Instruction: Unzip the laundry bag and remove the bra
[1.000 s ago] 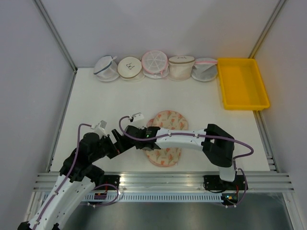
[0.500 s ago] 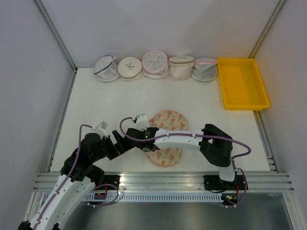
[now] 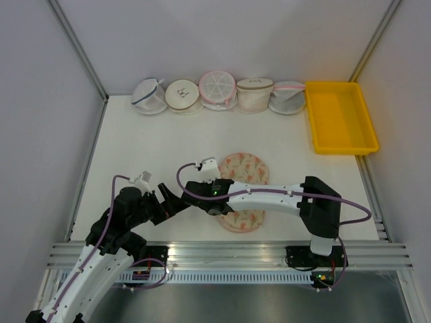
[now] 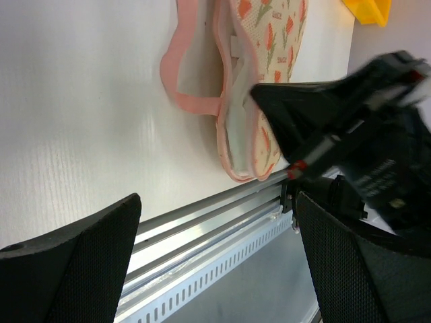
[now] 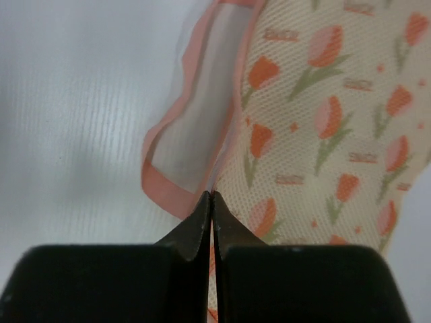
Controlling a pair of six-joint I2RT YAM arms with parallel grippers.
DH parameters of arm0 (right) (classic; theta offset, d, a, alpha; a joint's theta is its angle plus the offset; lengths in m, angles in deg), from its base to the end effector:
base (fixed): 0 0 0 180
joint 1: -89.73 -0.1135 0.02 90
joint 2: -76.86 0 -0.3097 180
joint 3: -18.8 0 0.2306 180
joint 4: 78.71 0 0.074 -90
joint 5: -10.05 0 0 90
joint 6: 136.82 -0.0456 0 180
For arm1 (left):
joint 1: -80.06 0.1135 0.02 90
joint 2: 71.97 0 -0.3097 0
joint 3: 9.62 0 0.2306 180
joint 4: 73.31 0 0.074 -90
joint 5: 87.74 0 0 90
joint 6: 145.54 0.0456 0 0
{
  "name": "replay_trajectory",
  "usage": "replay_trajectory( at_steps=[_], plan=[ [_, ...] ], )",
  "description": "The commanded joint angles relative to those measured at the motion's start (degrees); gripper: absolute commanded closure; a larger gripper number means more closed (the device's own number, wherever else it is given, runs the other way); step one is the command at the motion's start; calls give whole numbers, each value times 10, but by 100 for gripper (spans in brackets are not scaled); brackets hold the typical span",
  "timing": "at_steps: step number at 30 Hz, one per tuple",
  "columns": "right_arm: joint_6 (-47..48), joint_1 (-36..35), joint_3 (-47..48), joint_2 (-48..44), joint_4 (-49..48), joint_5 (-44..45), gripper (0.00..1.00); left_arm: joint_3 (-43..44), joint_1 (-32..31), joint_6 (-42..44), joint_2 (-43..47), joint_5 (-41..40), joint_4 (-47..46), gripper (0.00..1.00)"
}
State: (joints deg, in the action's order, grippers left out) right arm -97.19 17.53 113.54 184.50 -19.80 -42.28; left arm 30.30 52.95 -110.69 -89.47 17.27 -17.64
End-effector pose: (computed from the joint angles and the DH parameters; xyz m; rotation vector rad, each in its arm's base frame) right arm 0.1406 0.3466 0.2526 -0.3283 2.4003 -0.0568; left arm 0.0271 -0.0272 0.2299 -0.4053 2.3104 -1.0634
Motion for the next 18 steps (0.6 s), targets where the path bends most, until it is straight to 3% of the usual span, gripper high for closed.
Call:
replay_trajectory(
  at_steps=[1,3,6,8,11,18],
  plan=[
    [-50,-5,-4,-88,104,92,99,-5,-1,-18,-3,0,-10,1],
    [-95,-5,-10,-109,153,136,100,-5,-1,-18,-3,2,-11,0],
    [-157,-5,-8,-138,307,191,99,-6,0,-18,-7,3,-12,0],
    [-244,-1,-10,-141,384,213,100,-5,0,-17,-10,4,-13,0],
    [-204,34,-44,-168,397,179,100,-1,0,-18,-13,8,-13,0],
    [-257,58,-134,-233,396,163,100,13,0,-7,-33,16,-14,0]
  ],
)
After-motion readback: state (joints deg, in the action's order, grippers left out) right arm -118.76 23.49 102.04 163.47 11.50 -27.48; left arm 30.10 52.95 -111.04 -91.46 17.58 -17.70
